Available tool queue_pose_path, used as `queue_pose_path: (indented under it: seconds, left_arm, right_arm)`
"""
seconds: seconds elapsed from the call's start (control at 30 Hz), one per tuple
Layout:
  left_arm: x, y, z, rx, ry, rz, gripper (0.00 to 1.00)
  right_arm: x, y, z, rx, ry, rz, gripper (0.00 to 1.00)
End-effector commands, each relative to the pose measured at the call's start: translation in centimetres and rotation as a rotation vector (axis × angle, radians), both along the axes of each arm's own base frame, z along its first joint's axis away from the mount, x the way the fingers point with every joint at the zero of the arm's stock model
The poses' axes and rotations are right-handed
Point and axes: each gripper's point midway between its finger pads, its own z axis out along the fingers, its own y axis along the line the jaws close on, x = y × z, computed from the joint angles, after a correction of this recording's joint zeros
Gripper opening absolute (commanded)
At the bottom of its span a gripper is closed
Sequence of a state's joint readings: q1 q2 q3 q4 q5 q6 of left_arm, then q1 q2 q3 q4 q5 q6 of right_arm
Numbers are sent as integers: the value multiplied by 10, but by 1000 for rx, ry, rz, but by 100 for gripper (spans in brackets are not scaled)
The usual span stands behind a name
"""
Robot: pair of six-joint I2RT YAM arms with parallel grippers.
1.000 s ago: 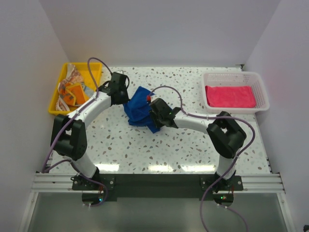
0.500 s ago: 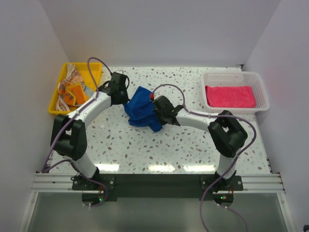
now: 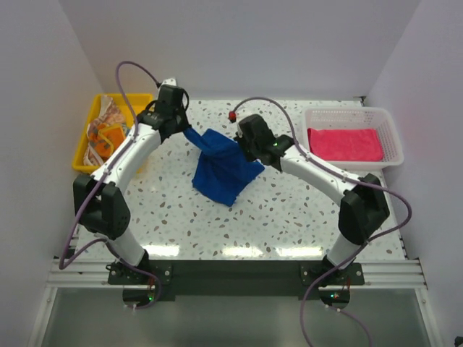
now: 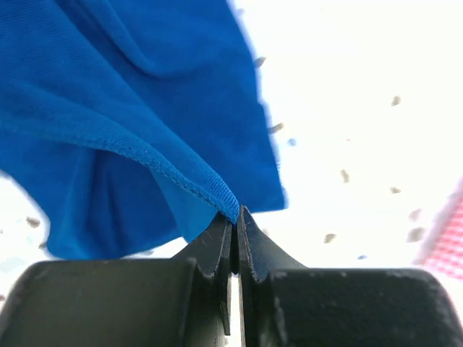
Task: Fold and stack the towels
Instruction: Flatten out the crumpled towel
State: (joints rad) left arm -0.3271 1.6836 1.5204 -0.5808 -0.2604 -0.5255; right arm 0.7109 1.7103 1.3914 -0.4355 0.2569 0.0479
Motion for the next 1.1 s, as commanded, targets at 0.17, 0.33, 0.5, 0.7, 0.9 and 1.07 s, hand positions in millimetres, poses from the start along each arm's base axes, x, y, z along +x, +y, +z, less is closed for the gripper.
queue_pose_path:
  seconds: [0.17, 0.33, 0.5, 0.7, 0.9, 1.07]
  left_arm:
    - [32, 24, 141, 8, -263, 74, 0]
    - [-3, 36, 221, -29, -440, 68, 0]
    - [-89, 70, 296, -54, -662, 105, 0]
    - [-193, 89, 377, -120, -904, 35, 0]
    - [-237, 89, 411, -164, -970, -30, 0]
    - [-217, 90, 398, -135, -900, 4, 0]
  right_arm:
    - [27, -35, 163, -15, -307, 13, 0]
    - [-14, -37, 228, 54, -373, 178, 0]
    - [-88, -40, 268, 164, -365, 419, 0]
    - [-182, -50, 329, 350, -423, 667, 0]
    - [-216, -60, 373, 449, -499, 711, 0]
    - [-194, -56, 373, 449, -483, 631, 0]
